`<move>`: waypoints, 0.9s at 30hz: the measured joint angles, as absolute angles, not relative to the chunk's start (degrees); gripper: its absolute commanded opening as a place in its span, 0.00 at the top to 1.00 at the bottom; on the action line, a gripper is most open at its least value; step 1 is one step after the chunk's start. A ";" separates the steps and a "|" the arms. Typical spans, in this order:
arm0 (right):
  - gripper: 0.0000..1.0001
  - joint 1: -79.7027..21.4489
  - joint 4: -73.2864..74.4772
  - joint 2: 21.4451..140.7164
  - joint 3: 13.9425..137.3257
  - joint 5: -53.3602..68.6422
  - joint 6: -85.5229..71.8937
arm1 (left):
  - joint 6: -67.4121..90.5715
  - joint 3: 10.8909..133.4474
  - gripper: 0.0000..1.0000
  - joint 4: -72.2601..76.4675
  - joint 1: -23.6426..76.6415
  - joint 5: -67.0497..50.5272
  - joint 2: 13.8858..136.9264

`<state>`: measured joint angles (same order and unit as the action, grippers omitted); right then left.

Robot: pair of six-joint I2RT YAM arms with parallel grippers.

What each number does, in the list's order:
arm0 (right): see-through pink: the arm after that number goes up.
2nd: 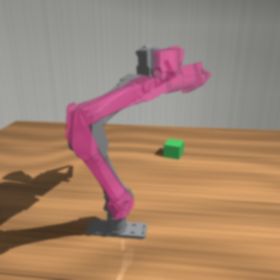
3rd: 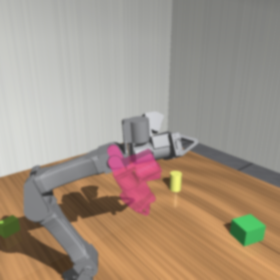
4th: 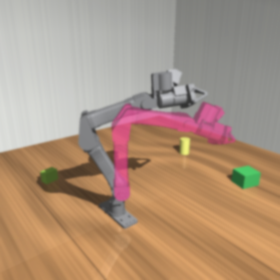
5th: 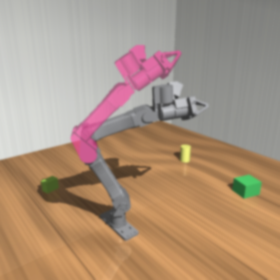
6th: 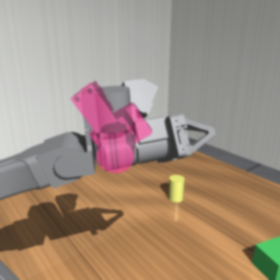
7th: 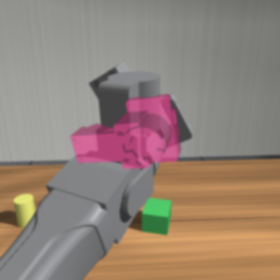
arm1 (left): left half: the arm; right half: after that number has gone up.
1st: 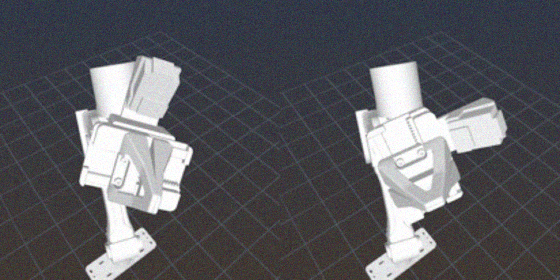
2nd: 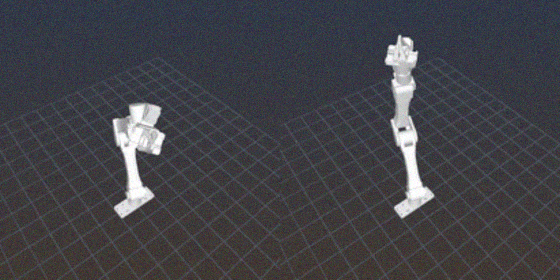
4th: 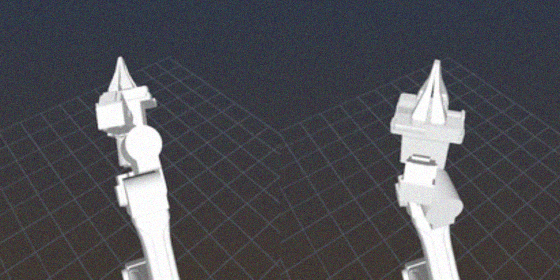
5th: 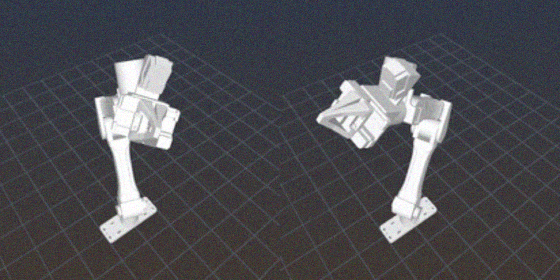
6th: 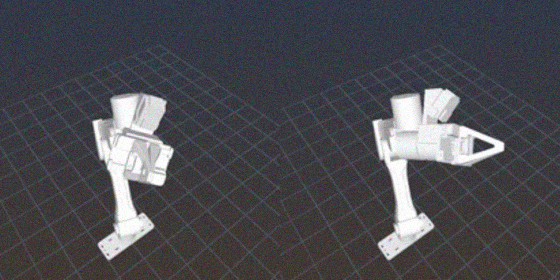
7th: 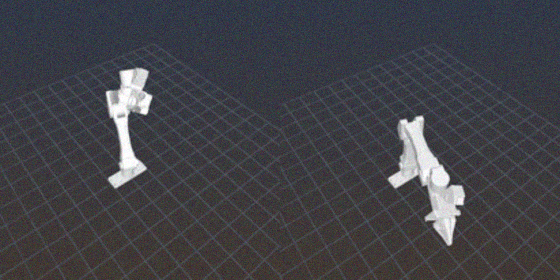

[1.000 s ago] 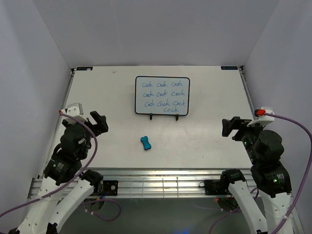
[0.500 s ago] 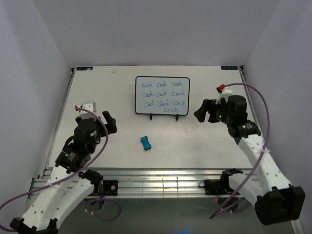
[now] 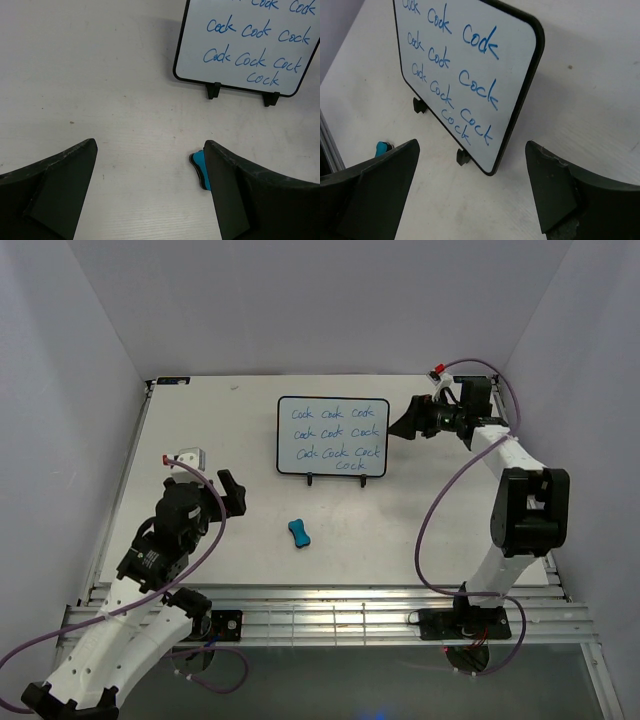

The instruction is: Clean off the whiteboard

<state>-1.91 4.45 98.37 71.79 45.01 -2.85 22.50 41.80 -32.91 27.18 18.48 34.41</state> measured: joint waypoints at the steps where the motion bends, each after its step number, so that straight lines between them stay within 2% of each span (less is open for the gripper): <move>1: 0.14 -1.13 4.27 101.14 73.87 47.16 -2.98 | 22.50 41.67 0.02 -32.88 27.18 18.26 34.33; 7: 0.16 2.15 6.26 115.42 87.35 55.18 -2.79 | 22.46 41.60 0.02 -32.42 27.18 17.28 33.78; 20: 0.25 0.34 13.41 132.22 111.26 64.23 -1.39 | 22.04 41.60 0.02 -32.29 27.18 16.38 34.59; 27: 0.35 -0.51 16.47 136.49 114.76 68.75 -0.93 | 21.87 41.60 0.02 -32.27 27.18 15.75 35.86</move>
